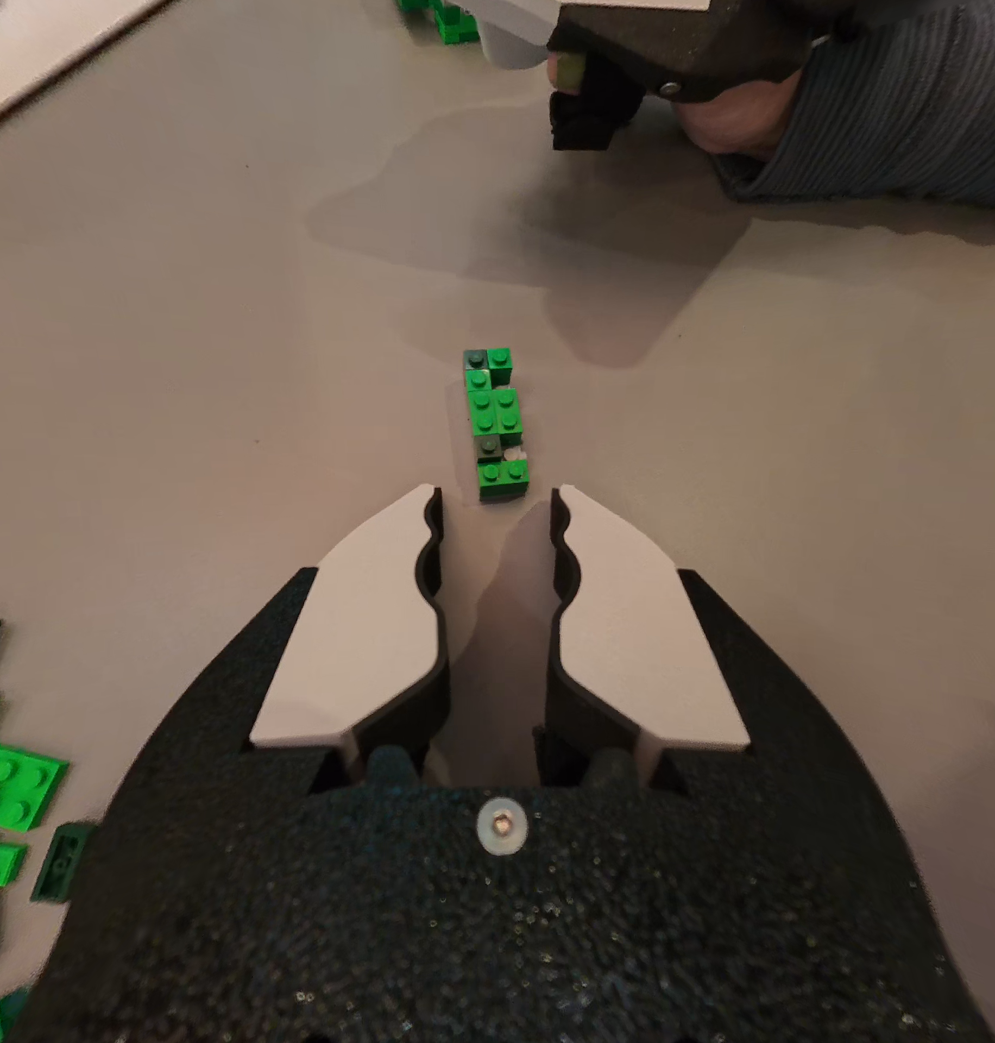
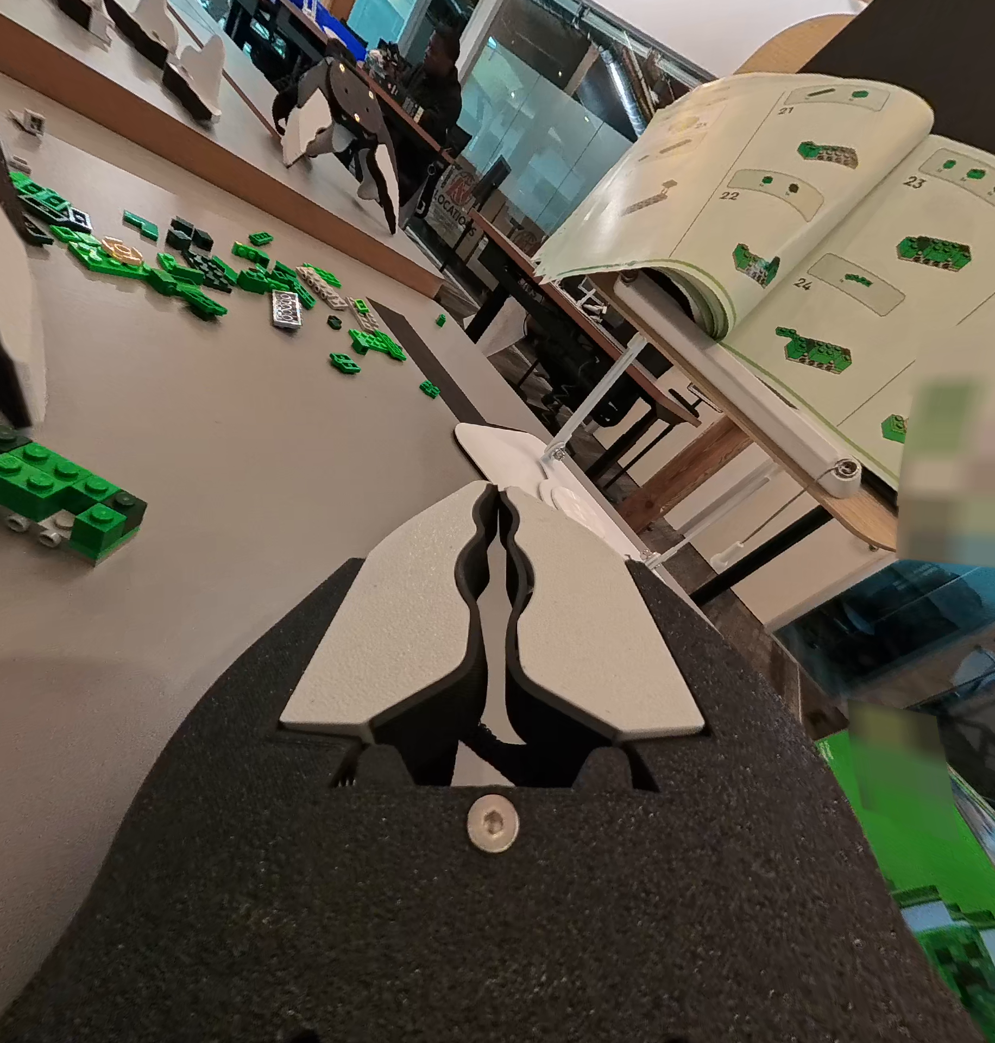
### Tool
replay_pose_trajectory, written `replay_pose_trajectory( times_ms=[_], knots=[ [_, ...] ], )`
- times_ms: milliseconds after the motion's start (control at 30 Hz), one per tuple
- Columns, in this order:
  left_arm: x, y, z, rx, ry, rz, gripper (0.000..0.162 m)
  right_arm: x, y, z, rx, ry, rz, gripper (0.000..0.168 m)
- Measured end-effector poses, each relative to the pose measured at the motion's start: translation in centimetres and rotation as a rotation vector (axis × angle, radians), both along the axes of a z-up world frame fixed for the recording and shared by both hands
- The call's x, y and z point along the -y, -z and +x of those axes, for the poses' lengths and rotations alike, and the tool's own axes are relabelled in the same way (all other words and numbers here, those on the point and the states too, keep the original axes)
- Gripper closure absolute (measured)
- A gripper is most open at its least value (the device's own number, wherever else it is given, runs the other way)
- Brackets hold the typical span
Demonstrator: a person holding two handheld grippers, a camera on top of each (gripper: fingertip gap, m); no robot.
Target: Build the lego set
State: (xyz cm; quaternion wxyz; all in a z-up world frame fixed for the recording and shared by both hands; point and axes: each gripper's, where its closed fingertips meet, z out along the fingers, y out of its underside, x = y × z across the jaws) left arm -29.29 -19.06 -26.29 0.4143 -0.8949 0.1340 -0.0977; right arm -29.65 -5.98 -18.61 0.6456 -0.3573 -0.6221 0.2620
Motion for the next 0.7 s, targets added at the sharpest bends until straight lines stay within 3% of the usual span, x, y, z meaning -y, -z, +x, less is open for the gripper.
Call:
replay_pose_trajectory(
  times_ms=[33,167,267,400,600,700],
  knots=[
    [-0.1,-0.3,-0.6,-0.021,-0.036,0.022,0.126,0.0,0.0,0.0,0.001,-0.004,0.0,0.168],
    [0.5,-3.4,-5.9,-0.165,-0.321,0.162,0.129,0.0,0.1,-0.1,0.006,-0.004,0.005,0.168],
    [3.2,-5.8,-11.0,-0.173,-0.587,0.272,0.13,0.1,0.2,-0.1,0.008,-0.004,0.01,0.168],
    [7.9,-6.9,-16.2,-0.153,-0.842,0.36,0.128,0.0,0.2,0.0,0.007,-0.005,0.005,0.168],
    [11.0,-7.6,-18.9,-0.22,-0.973,0.42,0.129,0.4,0.3,-0.1,0.018,-0.011,0.023,0.168],
    [11.1,-7.6,-18.4,-0.206,-0.891,0.398,0.13,0.2,-0.1,-0.1,-0.005,0.006,0.032,0.166]
  ],
)
